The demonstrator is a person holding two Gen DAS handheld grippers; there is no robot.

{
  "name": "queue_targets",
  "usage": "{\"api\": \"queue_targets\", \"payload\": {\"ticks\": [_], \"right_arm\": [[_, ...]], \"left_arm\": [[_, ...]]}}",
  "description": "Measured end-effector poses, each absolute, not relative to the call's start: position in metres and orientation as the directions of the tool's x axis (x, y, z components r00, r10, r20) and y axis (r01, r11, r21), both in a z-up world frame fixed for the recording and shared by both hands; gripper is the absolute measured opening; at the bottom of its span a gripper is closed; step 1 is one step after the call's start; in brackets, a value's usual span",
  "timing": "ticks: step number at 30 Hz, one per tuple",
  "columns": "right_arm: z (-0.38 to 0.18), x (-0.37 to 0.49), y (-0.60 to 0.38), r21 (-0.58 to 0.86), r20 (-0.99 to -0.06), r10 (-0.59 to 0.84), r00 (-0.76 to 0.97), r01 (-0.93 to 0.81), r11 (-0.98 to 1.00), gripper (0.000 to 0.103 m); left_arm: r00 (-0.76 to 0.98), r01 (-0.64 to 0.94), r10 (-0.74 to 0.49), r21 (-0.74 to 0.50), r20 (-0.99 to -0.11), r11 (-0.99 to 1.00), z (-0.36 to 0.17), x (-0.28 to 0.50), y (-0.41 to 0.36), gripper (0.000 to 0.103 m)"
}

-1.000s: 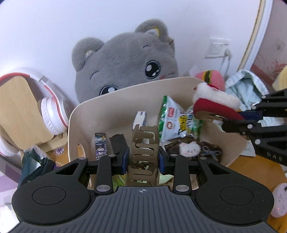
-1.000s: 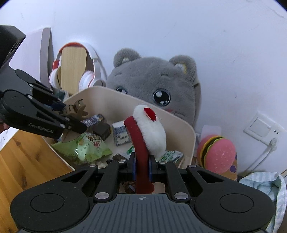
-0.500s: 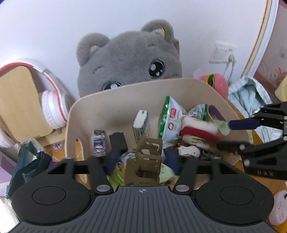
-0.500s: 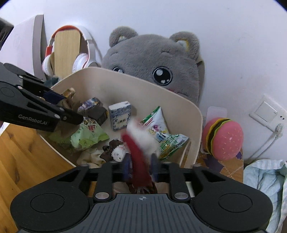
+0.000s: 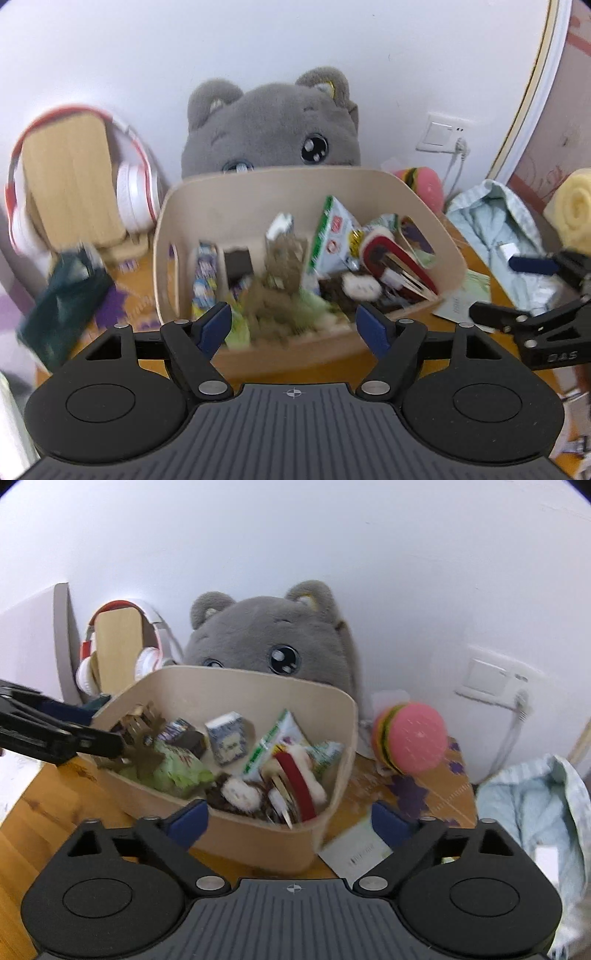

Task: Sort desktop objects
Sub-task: 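Move both grippers back down to the blue tissue pack and brown clip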

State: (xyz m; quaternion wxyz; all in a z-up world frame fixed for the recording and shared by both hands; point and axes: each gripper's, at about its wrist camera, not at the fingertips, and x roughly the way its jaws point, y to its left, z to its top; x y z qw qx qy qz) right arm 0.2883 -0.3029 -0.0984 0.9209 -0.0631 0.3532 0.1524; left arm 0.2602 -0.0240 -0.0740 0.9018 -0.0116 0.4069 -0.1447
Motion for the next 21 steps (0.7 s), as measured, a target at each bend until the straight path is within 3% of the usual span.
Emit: {"api": "queue_targets", "payload": {"ticks": [21], "right_arm": [[-0.189,0.284,-0.277,0.019,-0.816,0.176,0.550,-0.279,0.960,0.098]], "left_arm": [[0.463,0.236,-0.238,-0.140,-0.854,0.962,-0.169,0.219,-0.063,0.076]]}}
